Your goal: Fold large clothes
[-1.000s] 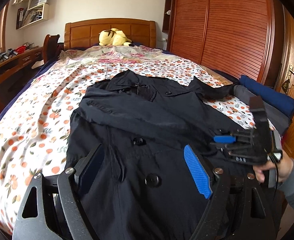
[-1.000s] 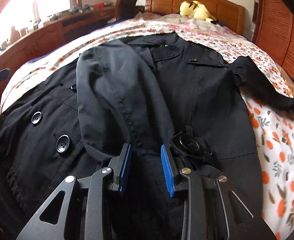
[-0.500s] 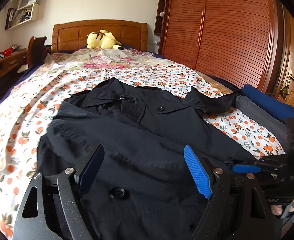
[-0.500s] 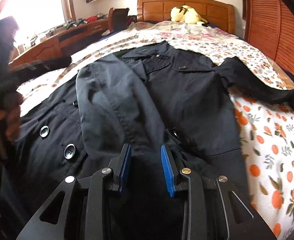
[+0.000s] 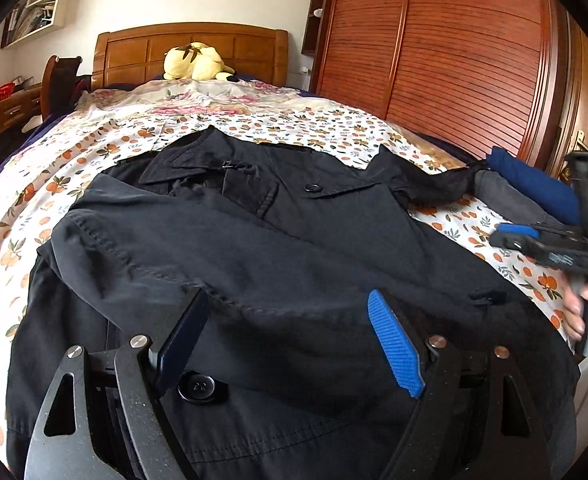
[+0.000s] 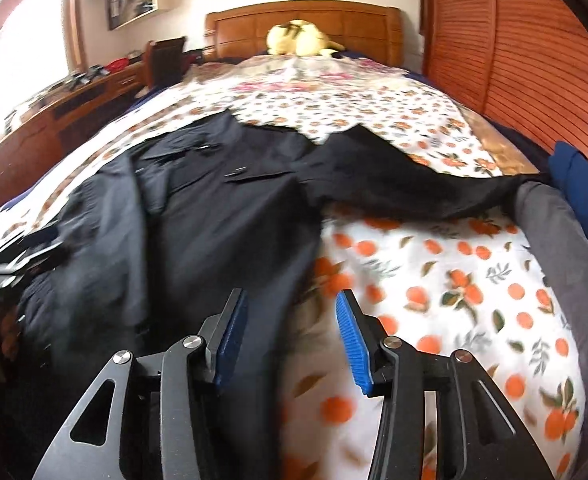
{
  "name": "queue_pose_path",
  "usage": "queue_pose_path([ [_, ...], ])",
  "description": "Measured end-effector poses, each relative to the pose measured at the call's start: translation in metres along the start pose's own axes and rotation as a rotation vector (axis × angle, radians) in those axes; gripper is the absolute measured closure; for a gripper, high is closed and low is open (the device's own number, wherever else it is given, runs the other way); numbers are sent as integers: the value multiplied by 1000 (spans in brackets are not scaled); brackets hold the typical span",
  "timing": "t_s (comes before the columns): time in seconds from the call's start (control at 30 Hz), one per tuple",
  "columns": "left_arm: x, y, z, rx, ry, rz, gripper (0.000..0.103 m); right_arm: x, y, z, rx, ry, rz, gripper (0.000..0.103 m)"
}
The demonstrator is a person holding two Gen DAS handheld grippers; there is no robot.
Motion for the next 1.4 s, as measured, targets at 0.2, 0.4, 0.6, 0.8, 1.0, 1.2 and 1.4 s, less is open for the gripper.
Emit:
queue_pose_path([
  [0.2, 3, -3, -1, -4, 2, 16, 20, -23, 38, 54, 63, 123, -21, 55],
  [0.4, 5, -5, 3, -3, 23, 29, 20, -45, 68, 90, 129, 186, -70, 51],
  [0.6, 6, -5, 2, -9, 25, 26, 20, -58, 84, 105, 202, 223, -117, 50],
  [0.8, 7, -6, 6, -18, 41, 35, 20, -61, 103, 109, 231, 267, -158, 50],
  [1.0, 6, -9, 3, -16, 38, 55, 20, -57, 121, 119, 207, 352, -190, 50],
  [1.2, 6, -10, 3, -9, 36, 56, 20, -67, 116, 113, 134, 363, -155, 97],
  [1.4, 4, -16, 4, 4, 37, 71, 20, -98, 72, 60, 72, 228, -23, 100],
])
Point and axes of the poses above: each gripper's, at about its wrist camera, not at the fingertips, and y roughly the way its jaws point, z to its right, x to its underside, the point moved 7 cm from there along y, roughly the way its jaws point, and after that the axes turned 4 degrees about -y, right-handed, at the moved point
